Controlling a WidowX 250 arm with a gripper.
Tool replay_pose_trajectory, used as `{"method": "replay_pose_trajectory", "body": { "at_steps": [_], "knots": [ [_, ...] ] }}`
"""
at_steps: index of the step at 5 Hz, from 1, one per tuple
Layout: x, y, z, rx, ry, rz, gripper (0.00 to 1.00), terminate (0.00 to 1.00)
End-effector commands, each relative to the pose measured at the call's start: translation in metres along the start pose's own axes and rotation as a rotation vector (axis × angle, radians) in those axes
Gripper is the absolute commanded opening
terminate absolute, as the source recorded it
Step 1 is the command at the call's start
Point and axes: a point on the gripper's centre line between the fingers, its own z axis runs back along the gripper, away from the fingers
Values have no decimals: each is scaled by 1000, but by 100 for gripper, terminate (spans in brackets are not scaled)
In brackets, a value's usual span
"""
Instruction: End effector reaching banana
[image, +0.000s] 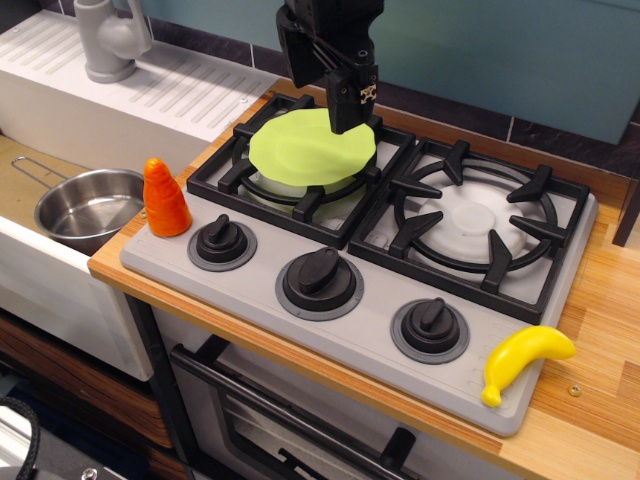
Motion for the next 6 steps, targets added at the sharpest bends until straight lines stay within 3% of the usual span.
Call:
{"method": "replay_pose_trajectory", "body": {
  "at_steps": [1, 3, 4, 6],
  "knots": [
    [0, 0, 0, 0, 0, 0, 100, 0],
    [23, -36, -2, -41, -26, 44, 100, 0],
    [40, -54, -1, -70, -20, 72, 100, 0],
    [56, -89, 4, -73, 21, 106, 100, 0]
  ]
}}
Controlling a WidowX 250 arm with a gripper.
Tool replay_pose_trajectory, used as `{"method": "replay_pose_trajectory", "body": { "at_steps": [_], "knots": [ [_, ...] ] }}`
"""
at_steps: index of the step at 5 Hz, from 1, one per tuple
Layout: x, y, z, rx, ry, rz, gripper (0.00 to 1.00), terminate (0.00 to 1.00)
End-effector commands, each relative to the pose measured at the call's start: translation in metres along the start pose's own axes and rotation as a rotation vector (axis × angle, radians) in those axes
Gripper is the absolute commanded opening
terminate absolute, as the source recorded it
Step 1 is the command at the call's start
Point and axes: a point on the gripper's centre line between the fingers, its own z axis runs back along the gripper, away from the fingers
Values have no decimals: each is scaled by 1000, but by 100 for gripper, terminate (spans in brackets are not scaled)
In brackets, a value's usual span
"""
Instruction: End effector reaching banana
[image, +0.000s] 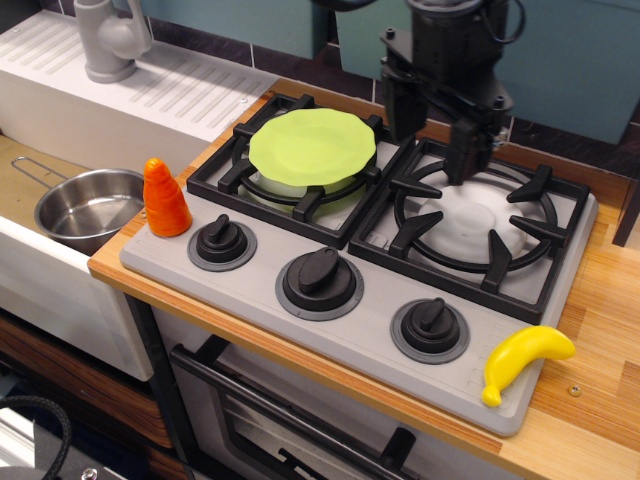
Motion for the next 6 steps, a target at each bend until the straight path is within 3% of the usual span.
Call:
{"method": "replay_pose_trajectory", "body": {
  "at_steps": [1, 3, 4, 5, 6],
  "knots": [
    [15, -33, 18, 2, -8, 19, 100, 0],
    [14, -63, 6, -116, -7, -29, 100, 0],
    [17, -76, -4, -126, 2, -60, 100, 0],
    [22, -89, -15, -173, 29, -146, 100, 0],
    [21, -101, -23, -168, 32, -186, 100, 0]
  ]
}}
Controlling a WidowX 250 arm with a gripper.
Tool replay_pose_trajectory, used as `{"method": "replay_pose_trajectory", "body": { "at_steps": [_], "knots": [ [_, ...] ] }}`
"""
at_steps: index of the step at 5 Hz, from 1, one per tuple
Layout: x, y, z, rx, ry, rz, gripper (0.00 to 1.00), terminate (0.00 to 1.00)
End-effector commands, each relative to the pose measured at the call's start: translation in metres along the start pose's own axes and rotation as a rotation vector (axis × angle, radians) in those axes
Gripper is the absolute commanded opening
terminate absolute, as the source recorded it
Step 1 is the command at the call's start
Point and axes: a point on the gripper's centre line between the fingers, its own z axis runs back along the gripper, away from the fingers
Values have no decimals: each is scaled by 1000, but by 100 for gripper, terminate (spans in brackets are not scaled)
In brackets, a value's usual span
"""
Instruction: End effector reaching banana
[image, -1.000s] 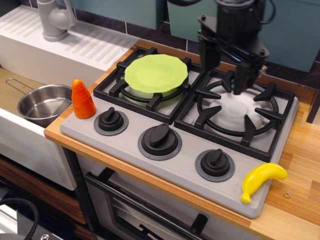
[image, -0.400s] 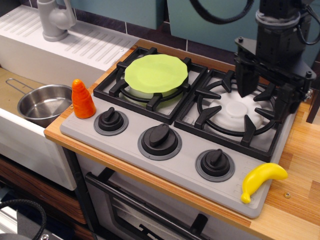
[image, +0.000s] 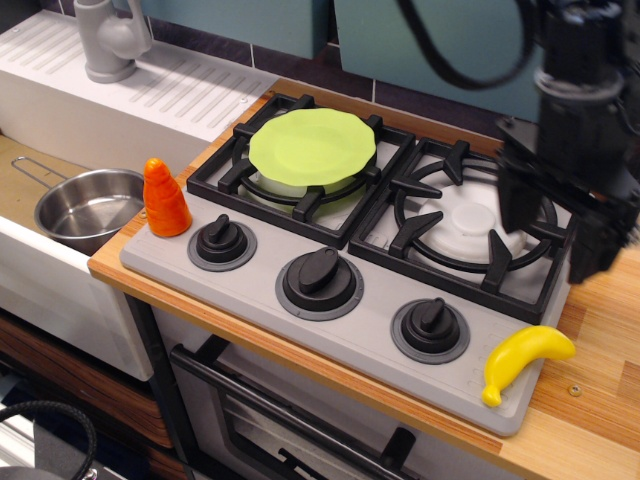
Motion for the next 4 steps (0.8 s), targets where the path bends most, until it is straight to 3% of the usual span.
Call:
{"method": "replay_pose_trajectory", "body": {
  "at_steps": [1, 2, 3, 4],
  "knots": [
    [11, -16, 6, 31, -30, -73, 100, 0],
    [7, -15, 11, 17, -11, -96, 100, 0],
    [-5, -12, 6, 0, -40, -114, 100, 0],
    [-21, -14, 0, 22, -76, -126, 100, 0]
  ]
}}
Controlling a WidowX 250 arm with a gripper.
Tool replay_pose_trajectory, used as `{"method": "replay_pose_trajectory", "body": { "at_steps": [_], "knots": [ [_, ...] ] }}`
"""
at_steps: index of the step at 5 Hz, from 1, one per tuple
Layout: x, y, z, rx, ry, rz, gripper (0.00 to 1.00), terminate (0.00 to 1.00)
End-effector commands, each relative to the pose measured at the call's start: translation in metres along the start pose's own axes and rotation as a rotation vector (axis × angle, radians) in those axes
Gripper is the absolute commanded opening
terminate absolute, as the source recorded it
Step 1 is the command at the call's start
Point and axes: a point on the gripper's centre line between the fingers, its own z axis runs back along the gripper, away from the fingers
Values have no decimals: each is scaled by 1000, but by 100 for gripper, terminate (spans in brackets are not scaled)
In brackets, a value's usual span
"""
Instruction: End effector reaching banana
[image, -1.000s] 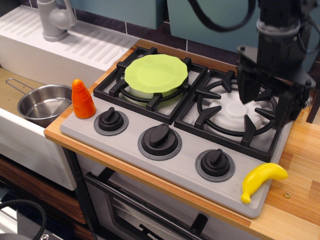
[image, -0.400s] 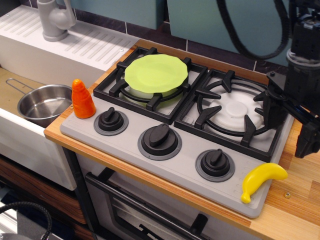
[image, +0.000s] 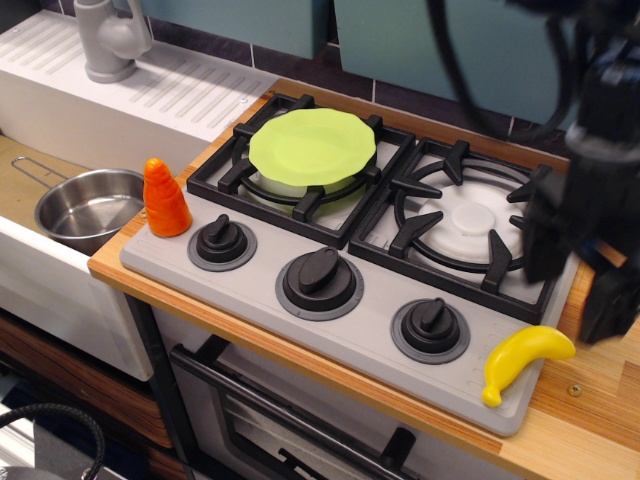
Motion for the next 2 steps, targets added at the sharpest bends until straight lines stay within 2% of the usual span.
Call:
{"method": "replay_pose_trajectory", "body": {
  "at_steps": [1, 2],
  "knots": [
    [-16, -6, 10, 59, -137, -31, 100, 0],
    [-26, -10, -1, 77, -156, -36, 100, 100]
  ]
}}
